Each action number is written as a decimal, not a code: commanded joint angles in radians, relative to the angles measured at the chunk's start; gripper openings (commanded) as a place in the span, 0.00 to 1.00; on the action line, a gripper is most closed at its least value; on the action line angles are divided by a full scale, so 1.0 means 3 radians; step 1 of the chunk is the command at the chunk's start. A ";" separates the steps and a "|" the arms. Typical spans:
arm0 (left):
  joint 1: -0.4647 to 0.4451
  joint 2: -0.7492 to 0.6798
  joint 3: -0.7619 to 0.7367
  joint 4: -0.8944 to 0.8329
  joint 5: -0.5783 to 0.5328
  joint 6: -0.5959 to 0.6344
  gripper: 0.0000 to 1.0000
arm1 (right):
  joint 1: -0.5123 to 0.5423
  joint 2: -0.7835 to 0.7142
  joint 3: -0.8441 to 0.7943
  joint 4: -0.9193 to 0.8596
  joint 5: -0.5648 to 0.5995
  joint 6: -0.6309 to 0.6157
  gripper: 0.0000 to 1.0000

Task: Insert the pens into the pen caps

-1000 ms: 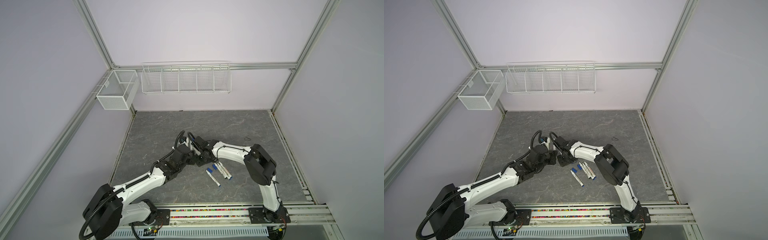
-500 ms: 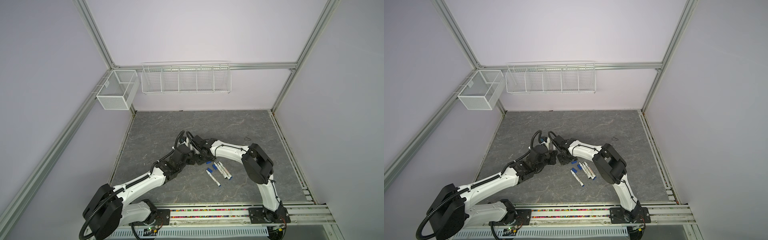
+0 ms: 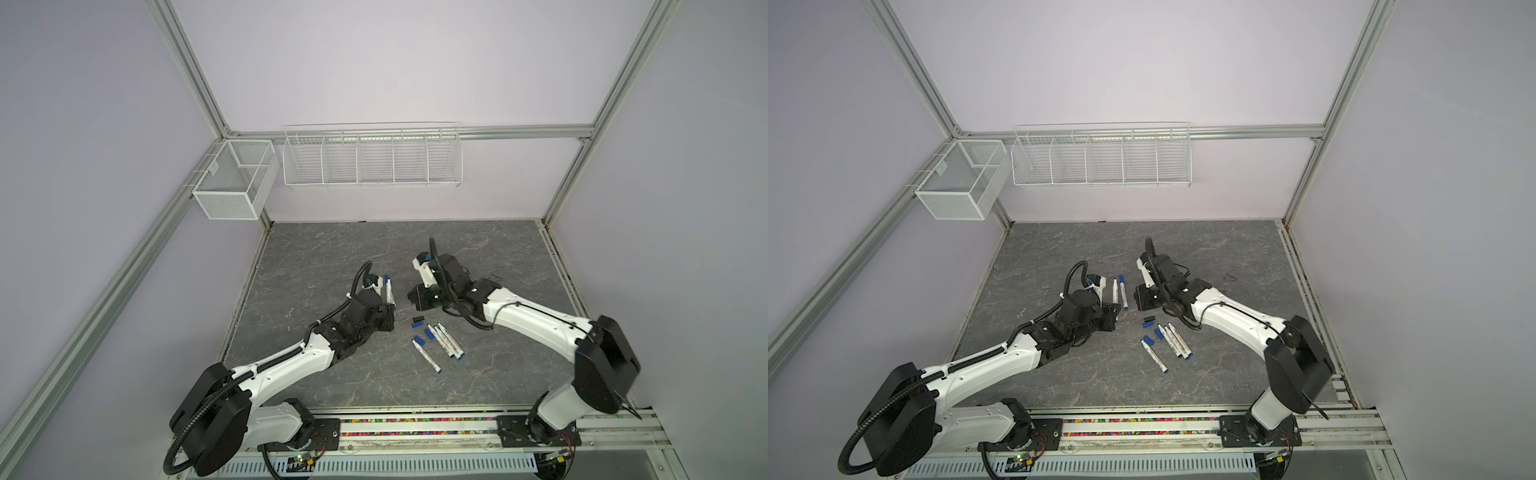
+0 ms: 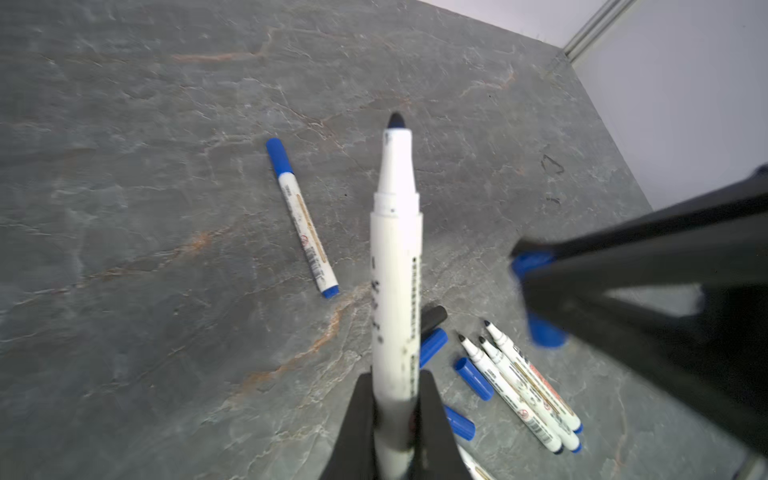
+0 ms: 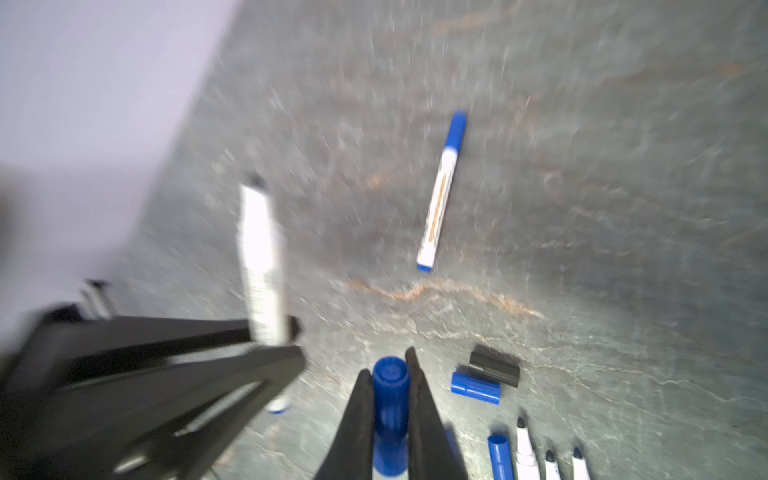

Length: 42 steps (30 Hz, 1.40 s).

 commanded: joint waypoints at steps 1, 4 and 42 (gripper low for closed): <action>-0.0072 0.0100 -0.0040 0.0360 0.0456 0.0114 0.00 | -0.0119 -0.0272 -0.0580 0.1047 -0.0248 0.0575 0.07; -0.0202 0.0157 -0.0035 0.0508 0.0690 0.0246 0.00 | -0.0184 -0.0479 -0.1013 0.1633 -0.0221 0.0867 0.07; -0.0433 0.0289 0.0130 0.0375 0.0767 0.0451 0.00 | -0.0226 -0.0401 -0.0646 0.0740 -0.0016 0.0141 0.07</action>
